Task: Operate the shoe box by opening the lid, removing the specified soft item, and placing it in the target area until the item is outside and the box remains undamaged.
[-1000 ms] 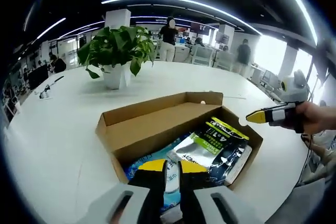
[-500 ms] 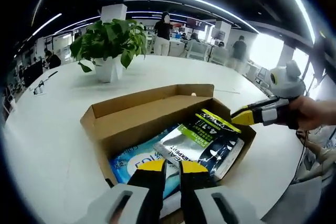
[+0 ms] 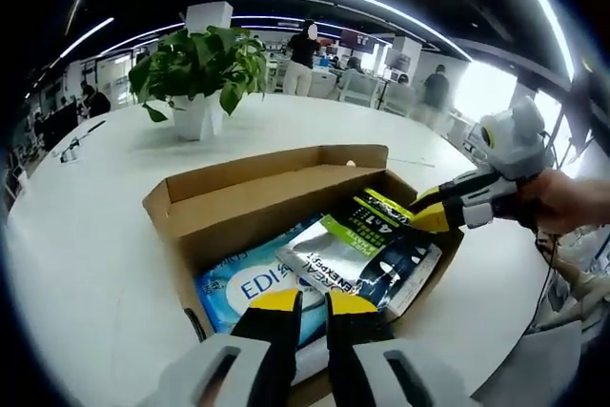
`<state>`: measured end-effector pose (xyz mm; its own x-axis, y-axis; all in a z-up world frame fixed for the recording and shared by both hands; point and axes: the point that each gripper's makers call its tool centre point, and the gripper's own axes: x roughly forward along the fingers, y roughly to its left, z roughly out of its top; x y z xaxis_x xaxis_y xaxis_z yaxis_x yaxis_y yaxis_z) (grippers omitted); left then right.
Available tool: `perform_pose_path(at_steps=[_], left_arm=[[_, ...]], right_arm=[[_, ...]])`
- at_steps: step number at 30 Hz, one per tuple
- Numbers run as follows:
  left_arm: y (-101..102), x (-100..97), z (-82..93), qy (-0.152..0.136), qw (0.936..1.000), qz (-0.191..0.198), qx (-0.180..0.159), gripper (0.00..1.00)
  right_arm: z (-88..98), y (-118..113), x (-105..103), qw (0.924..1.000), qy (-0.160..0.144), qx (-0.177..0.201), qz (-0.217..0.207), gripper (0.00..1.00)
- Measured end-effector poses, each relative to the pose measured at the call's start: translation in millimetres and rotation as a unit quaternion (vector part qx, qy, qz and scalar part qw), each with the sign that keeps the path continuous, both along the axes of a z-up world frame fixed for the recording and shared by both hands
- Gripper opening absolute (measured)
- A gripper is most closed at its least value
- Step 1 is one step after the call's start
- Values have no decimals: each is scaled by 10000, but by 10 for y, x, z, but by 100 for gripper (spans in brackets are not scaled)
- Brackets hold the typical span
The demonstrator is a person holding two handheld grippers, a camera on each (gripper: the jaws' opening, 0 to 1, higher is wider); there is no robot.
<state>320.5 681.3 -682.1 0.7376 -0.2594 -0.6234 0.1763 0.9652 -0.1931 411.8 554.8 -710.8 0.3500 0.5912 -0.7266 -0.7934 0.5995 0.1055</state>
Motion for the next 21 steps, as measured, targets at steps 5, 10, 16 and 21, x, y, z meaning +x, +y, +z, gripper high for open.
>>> perform_pose_path(at_steps=[5,10,16,21], left_arm=[[-15,-4,-14,70,9998,46,-181,10],[-50,-14,-84,261,9989,25,-384,17],[-111,-35,-166,492,9971,-4,-585,18],[-191,-79,-275,816,9937,-96,-763,18]], right_arm=[[-50,22,-23,9999,83,-72,26,22],[-56,13,-23,9999,116,-74,-22,20],[-55,9,-26,9999,111,-66,-21,20],[-60,12,-37,9999,145,-60,-20,19]])
